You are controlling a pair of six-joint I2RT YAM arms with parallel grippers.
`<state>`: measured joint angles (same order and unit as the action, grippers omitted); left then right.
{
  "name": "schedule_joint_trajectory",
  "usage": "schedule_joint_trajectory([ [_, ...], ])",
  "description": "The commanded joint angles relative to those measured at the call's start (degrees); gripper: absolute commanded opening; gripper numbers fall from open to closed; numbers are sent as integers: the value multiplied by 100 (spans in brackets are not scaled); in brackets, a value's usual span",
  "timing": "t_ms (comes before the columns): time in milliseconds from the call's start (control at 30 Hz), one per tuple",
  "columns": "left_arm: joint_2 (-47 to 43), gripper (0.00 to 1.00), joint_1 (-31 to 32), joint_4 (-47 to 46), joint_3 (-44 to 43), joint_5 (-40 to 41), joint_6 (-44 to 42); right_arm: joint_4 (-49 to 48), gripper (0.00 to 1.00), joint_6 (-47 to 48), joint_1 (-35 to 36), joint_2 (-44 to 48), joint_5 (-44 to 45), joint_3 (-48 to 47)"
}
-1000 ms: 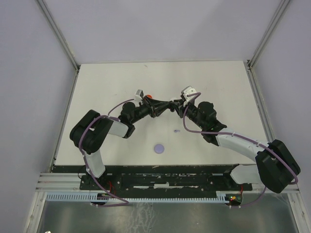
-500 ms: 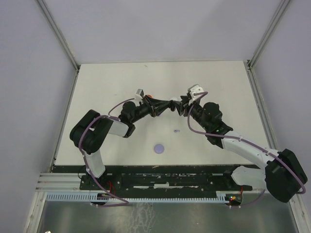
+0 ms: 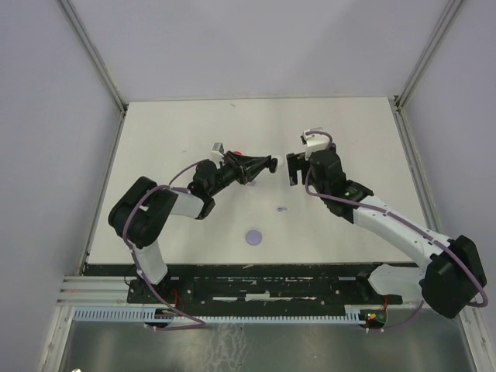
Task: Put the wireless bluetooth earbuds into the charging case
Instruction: Place the earbud in the charging case, then close the charging case.
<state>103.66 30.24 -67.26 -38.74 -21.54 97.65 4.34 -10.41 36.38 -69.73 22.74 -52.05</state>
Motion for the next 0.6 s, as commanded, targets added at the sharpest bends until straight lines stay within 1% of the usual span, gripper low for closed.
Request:
schedule_joint_trajectory([
  [0, -537, 3, -9, 578, -34, 937, -52, -177, 99, -24, 38, 73, -139, 661],
  [67, -621, 3, 11, 730, -36, 1208, -53, -470, 100, 91, 72, 0, -337, 833],
  [133, -635, 3, 55, 819, -71, 1378, 144, -854, 99, 165, 127, -102, -533, 945],
  [267, -523, 3, 205, 907, -200, 1493, 255, -1869, 100, 130, 202, -357, -816, 1236],
  [333, -444, 3, 282, 908, -228, 1533, 314, -2177, 99, 49, 222, -527, -922, 1254],
  [433, -361, 3, 379, 888, -256, 1589, 348, -2506, 99, 14, 272, -824, -1027, 1167],
  [567, -308, 3, 434, 850, -282, 1612, 403, -2649, 100, 20, 334, -1182, -990, 971],
])
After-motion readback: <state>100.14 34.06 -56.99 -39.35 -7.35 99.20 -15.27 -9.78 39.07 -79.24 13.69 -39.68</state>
